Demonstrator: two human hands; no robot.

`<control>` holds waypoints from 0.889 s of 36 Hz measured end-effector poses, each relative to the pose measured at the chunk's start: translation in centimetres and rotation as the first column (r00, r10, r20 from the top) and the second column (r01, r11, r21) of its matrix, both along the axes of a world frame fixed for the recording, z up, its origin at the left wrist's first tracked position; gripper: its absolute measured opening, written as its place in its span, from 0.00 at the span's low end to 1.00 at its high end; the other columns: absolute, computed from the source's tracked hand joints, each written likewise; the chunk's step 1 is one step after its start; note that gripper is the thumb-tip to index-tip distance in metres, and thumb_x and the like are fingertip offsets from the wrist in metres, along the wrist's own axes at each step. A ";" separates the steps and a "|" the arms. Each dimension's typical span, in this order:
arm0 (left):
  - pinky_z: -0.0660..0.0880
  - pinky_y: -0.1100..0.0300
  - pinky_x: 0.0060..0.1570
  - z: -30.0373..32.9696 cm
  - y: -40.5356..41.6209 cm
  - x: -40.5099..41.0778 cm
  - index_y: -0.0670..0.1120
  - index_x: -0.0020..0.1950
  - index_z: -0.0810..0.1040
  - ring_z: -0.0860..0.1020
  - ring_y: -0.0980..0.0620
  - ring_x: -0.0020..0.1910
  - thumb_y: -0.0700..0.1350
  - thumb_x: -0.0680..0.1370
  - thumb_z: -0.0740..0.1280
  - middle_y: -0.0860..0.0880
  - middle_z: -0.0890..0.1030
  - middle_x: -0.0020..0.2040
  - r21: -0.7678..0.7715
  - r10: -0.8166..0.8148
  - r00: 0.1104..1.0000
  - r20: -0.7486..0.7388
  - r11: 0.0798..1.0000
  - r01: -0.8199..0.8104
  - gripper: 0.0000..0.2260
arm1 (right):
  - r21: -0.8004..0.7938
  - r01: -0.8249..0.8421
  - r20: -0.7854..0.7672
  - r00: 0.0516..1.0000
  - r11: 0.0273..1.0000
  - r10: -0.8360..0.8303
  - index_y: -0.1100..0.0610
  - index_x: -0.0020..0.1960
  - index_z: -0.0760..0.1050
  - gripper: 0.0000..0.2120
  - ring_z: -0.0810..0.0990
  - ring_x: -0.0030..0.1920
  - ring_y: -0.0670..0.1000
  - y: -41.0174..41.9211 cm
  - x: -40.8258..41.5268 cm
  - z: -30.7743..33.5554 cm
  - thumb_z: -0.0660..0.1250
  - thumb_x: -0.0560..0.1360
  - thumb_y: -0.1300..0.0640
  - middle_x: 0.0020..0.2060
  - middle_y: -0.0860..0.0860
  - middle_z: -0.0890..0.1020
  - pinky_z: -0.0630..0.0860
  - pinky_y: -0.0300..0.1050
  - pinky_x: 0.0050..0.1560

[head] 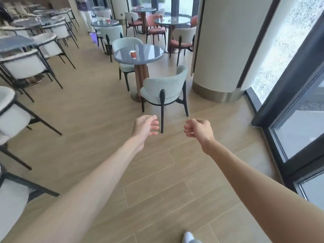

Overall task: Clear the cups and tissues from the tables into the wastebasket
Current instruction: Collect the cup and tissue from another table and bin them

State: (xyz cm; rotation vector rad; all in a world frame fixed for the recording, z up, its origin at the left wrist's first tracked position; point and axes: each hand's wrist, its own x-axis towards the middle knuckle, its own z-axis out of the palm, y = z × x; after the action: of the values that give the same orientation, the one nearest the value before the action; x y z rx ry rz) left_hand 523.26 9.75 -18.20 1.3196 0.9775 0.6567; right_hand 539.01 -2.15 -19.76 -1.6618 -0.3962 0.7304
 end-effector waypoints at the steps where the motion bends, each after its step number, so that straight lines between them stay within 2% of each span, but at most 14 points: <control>1: 0.79 0.54 0.41 -0.2 2.0 1.1 0.38 0.56 0.78 0.80 0.47 0.43 0.44 0.79 0.66 0.42 0.81 0.47 0.001 0.005 1.000 -0.005 1.000 -0.005 0.11 | 0.004 0.004 -0.005 1.000 1.000 -0.004 0.61 0.48 0.80 0.09 0.81 0.38 0.54 1.9 1.3 -0.5 0.64 0.74 0.58 0.40 0.57 0.83 0.82 0.52 0.48; 12: 0.79 0.50 0.44 -1.6 25.8 13.8 0.40 0.54 0.79 0.79 0.47 0.41 0.42 0.78 0.66 0.42 0.80 0.45 -0.011 0.072 0.992 -0.099 0.997 -0.073 0.09 | 0.024 -0.083 0.003 0.997 0.996 0.083 0.57 0.40 0.77 0.06 0.78 0.37 0.52 26.3 14.8 -1.7 0.62 0.73 0.57 0.35 0.53 0.81 0.78 0.45 0.42; 16: 0.79 0.54 0.40 0.2 34.4 17.3 0.37 0.57 0.78 0.79 0.47 0.40 0.43 0.78 0.65 0.43 0.80 0.45 0.044 0.083 0.991 -0.104 0.996 -0.079 0.11 | 0.010 -0.119 0.012 0.993 0.993 0.119 0.60 0.44 0.79 0.09 0.78 0.38 0.52 35.0 19.2 -0.3 0.62 0.73 0.58 0.36 0.53 0.80 0.80 0.48 0.46; 20: 0.79 0.53 0.40 0.6 42.4 19.5 0.37 0.57 0.78 0.79 0.48 0.39 0.42 0.78 0.65 0.43 0.80 0.44 0.059 0.121 0.987 -0.108 0.992 -0.115 0.11 | 0.012 -0.159 -0.008 0.987 0.987 0.159 0.61 0.47 0.77 0.06 0.76 0.38 0.53 42.9 21.4 0.7 0.61 0.74 0.61 0.38 0.56 0.78 0.77 0.45 0.43; 32: 0.79 0.51 0.40 -6.6 68.3 22.8 0.40 0.52 0.78 0.79 0.46 0.37 0.41 0.76 0.67 0.41 0.80 0.44 -0.129 0.201 0.978 -0.060 0.970 -0.208 0.07 | -0.080 -0.206 0.028 0.978 0.975 0.209 0.62 0.46 0.79 0.08 0.78 0.38 0.52 69.5 26.8 -4.1 0.63 0.75 0.59 0.37 0.54 0.80 0.79 0.48 0.44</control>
State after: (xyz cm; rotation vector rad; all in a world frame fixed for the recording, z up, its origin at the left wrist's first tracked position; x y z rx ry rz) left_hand 546.08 78.02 -24.84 1.1288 1.1868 0.7058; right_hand 565.85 67.33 -23.89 -1.7240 -0.5807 0.8798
